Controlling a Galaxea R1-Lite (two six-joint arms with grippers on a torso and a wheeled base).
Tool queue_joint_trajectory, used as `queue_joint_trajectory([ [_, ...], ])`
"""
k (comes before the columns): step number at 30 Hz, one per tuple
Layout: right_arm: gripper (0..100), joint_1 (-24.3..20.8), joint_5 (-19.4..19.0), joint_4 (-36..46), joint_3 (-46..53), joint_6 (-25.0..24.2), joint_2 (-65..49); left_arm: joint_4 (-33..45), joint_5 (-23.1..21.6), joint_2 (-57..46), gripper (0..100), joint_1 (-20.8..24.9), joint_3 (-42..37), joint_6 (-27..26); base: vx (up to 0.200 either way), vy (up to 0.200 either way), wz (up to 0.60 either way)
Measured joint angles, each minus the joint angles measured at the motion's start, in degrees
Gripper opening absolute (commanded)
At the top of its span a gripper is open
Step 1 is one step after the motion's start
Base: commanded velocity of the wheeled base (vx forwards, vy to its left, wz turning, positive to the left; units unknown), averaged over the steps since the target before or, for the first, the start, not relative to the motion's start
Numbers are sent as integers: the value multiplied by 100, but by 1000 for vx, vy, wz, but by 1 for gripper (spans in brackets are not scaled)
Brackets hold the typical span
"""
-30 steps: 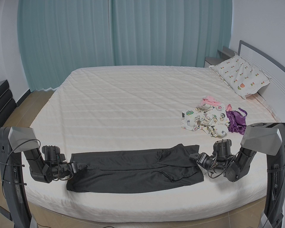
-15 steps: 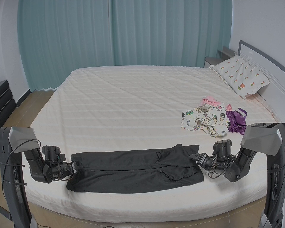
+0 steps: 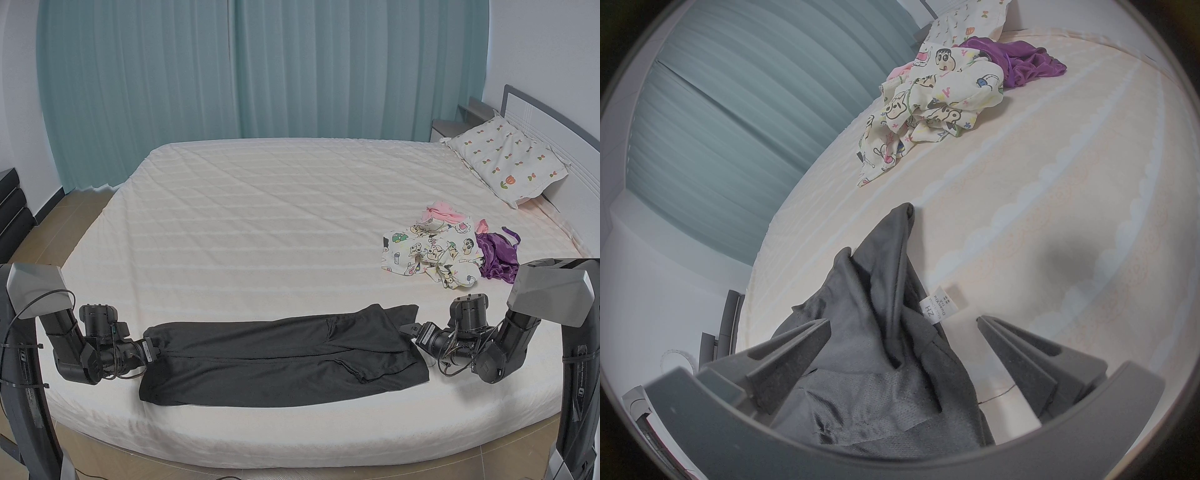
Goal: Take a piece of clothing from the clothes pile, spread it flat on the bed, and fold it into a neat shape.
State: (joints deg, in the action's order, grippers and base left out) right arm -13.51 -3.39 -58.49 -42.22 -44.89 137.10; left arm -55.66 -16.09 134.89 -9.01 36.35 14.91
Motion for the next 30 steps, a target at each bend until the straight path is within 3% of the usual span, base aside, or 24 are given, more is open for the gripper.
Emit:
queue_joint_trajectory([
  [7,100,15,-5,0,2,-101,-16,115,-20,-226,0,-278,-30,260,0,0,0],
  [20,100,59,-90,0,-20,-205,-33,1111,-30,-812,0,-455,102,351,0,0,0],
  [30,100,72,-90,0,-23,-213,-40,1458,112,-1290,0,2,61,846,0,-160,0],
])
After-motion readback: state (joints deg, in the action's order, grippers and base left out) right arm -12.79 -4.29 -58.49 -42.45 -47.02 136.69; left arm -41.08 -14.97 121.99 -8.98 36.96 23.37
